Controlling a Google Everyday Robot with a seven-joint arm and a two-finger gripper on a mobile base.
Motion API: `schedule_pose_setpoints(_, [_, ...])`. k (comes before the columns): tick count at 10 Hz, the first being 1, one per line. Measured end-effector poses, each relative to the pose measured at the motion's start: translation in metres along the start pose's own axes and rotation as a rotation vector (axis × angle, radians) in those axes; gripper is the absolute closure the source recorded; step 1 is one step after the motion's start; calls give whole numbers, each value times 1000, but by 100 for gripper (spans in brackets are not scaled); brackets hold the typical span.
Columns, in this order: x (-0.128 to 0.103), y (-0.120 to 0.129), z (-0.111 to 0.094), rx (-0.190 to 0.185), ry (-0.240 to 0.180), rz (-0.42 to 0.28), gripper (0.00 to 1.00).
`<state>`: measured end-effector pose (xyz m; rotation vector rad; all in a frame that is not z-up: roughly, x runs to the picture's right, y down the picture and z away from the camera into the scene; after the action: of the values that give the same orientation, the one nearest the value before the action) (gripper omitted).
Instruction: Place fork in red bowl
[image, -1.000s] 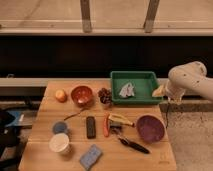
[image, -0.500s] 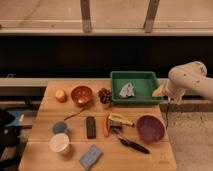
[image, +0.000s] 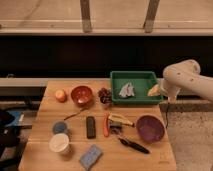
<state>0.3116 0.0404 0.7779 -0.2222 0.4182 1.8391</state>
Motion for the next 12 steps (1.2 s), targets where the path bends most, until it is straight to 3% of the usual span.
schedule_pose_setpoints(4, [5, 100, -7, -92, 10, -148, 20])
schedule_pose_setpoints(8, [44, 215, -29, -209, 30, -374, 20])
schedule_pose_setpoints(9, [50, 225, -32, -223, 34, -394, 20])
schedule_pose_setpoints(12, [48, 223, -31, -217, 29, -396, 20])
